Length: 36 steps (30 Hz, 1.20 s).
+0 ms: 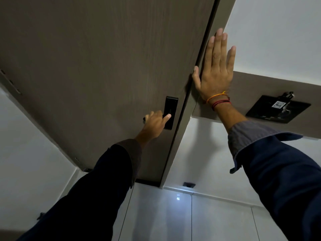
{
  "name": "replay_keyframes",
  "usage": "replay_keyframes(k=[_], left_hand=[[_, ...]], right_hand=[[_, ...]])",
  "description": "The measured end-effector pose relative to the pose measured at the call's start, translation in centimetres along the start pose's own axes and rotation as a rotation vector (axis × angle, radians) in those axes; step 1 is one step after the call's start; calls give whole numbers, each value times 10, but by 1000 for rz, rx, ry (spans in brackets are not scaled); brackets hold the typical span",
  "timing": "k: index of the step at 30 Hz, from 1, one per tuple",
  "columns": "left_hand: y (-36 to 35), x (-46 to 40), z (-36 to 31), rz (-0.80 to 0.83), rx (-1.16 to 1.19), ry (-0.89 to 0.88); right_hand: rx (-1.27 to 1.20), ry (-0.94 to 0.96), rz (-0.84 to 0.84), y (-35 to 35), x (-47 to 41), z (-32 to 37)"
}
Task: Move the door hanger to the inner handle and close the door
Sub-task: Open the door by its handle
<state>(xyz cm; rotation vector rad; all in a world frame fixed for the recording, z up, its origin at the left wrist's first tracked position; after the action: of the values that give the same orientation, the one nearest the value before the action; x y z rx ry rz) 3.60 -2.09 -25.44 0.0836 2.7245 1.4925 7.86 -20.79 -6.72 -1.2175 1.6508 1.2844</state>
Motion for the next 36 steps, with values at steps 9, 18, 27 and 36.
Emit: replay_keyframes(k=[9, 18, 27, 36], left_hand=[[-18, -5, 9, 54, 382, 124], [-21, 5, 12, 106, 487, 163], [-21, 27, 18, 168, 409, 116], [4, 47, 21, 191, -3, -14]], right_hand=[[4, -12, -25, 1, -1, 1], [27, -14, -15, 0, 0, 0], [-44, -2, 16, -1, 0, -1], [-138, 41, 138, 24, 4, -4]])
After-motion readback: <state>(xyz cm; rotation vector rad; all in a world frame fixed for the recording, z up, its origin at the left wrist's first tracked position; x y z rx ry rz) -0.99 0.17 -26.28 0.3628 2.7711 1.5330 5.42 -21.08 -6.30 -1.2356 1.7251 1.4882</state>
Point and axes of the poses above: each hand's wrist, its own x-axis away from the middle knuckle, its own y-axis out of the back of the hand, z = x × y, the point moved 3 cm from there along -x, towards the middle knuckle, and after that the axes turned 2 degrees about z, right-handed, at the moved point
